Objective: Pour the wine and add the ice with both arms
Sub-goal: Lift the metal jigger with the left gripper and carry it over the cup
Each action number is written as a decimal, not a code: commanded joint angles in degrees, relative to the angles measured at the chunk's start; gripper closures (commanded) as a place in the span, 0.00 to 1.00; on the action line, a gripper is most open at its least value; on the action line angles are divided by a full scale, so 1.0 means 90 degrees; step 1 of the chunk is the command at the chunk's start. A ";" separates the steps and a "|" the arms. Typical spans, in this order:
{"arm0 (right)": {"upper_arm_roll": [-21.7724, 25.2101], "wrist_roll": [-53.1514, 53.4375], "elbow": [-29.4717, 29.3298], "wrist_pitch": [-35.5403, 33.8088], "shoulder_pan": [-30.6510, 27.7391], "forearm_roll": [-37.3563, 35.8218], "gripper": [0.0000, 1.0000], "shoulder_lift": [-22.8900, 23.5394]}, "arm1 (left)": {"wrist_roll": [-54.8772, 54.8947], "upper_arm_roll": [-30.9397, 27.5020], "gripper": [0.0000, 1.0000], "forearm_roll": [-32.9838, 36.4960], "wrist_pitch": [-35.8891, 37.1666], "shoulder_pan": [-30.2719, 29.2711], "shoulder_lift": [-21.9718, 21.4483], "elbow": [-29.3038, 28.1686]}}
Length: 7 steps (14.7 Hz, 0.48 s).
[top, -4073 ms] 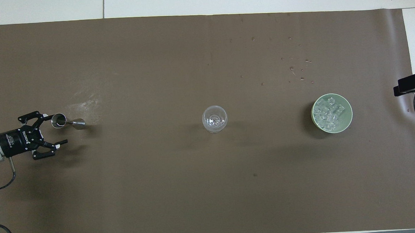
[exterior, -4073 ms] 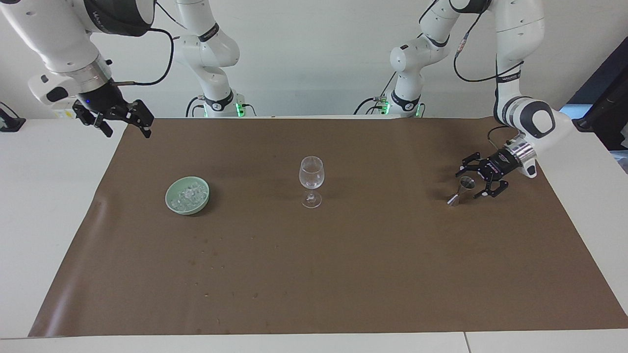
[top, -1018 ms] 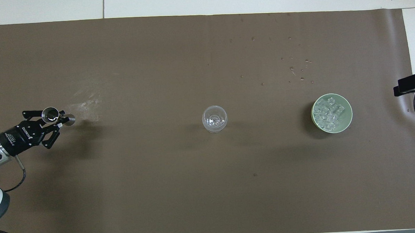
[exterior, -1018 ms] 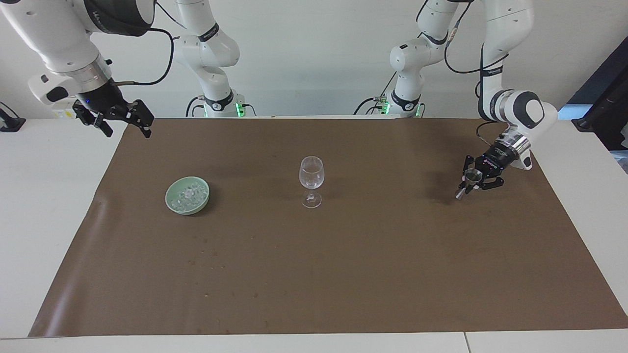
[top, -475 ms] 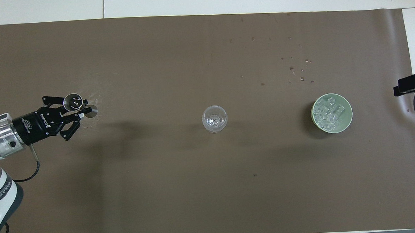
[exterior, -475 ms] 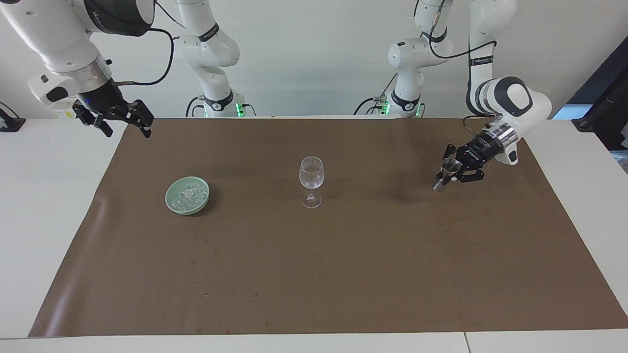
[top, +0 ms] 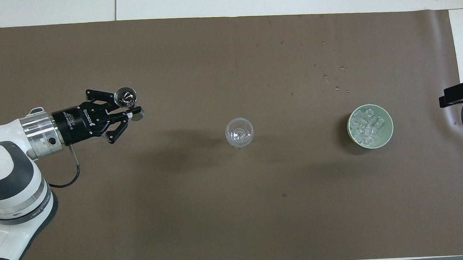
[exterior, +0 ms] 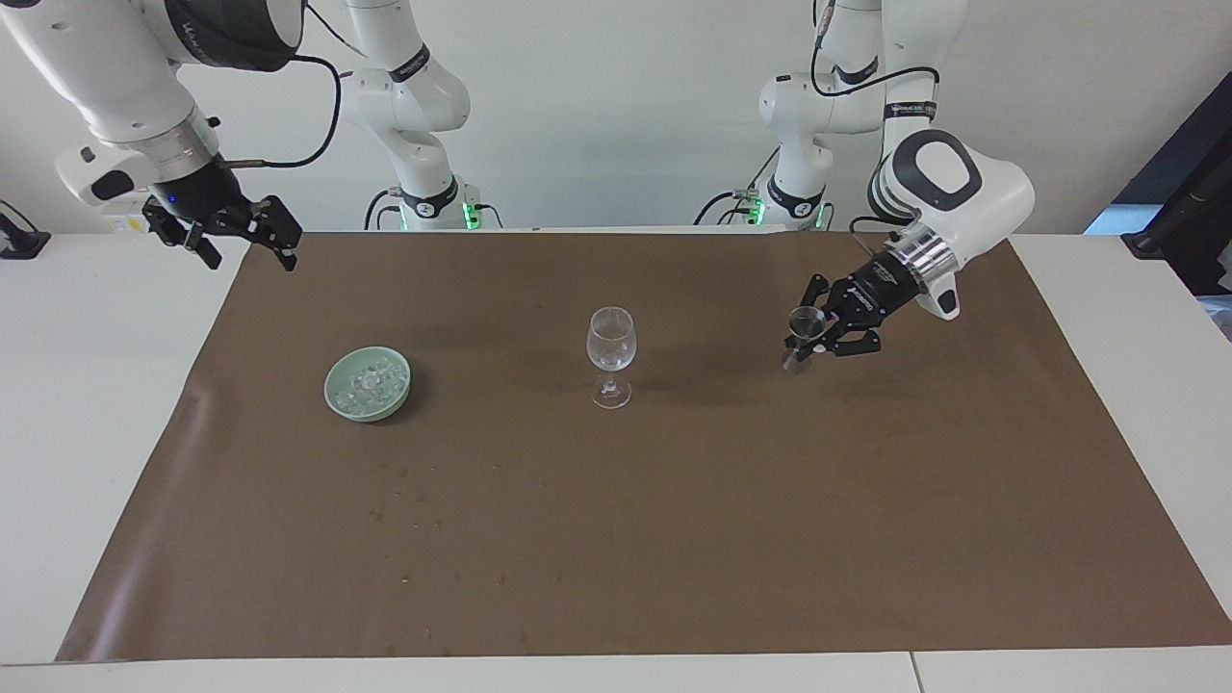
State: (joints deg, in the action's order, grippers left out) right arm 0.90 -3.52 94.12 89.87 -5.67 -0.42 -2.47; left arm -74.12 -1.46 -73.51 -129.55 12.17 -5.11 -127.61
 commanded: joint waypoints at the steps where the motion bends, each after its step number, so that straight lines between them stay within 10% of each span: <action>1: -0.0041 -0.0146 0.0148 0.0033 -0.0073 0.0057 0.00 -0.0135 | -0.0854 -0.0052 1.00 0.0782 -0.0253 0.0579 0.0322 0.0544; 7: -0.0041 -0.0146 0.0148 0.0033 -0.0073 0.0057 0.00 -0.0135 | -0.0887 -0.0033 1.00 0.1867 -0.0341 0.1527 0.0538 0.0927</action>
State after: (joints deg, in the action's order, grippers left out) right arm 0.89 -3.52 94.12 89.87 -5.67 -0.42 -2.48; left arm -82.47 -1.21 -59.33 -131.45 22.79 -0.87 -120.30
